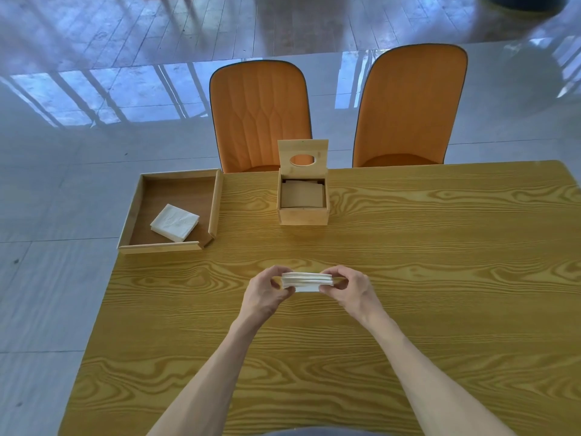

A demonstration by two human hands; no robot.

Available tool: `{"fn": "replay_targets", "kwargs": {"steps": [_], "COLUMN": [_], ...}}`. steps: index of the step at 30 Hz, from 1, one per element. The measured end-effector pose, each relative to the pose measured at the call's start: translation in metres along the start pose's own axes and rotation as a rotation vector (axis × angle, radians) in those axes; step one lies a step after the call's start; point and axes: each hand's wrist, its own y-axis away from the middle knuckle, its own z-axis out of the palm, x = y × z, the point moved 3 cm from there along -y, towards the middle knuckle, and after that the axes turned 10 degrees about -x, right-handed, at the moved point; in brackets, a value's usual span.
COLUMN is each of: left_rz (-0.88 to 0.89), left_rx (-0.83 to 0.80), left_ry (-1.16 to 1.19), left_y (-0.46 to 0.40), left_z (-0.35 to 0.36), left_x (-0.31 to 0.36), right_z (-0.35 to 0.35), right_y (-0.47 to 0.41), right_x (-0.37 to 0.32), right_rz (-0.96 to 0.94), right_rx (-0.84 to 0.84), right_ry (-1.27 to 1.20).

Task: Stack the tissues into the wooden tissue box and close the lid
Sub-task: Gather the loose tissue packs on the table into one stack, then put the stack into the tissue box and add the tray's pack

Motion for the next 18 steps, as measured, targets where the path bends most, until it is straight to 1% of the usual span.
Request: {"fn": "replay_targets", "kwargs": {"steps": [5,11,14,18], "left_rz": [0.06,0.045,0.082,0.118], "left_rx": [0.054,0.051,0.075,0.117], "left_ry": [0.12,0.141,0.168,0.18], "left_y": [0.0,0.0,-0.005,-0.025], "left_z": [0.001,0.001,-0.009,-0.03], "left_x": [0.001,-0.007,0.006,0.039], "right_z": [-0.002,0.001,-0.007,-0.027], "right_y": [0.001,-0.001,-0.004,-0.022], "right_x": [-0.008,-0.002,-0.007,-0.032], "right_rz": [-0.048,-0.004,-0.007,-0.046], "right_rx": [0.064,0.034,0.061,0.111], "right_ry": [-0.069,-0.101,-0.192,-0.272]}}
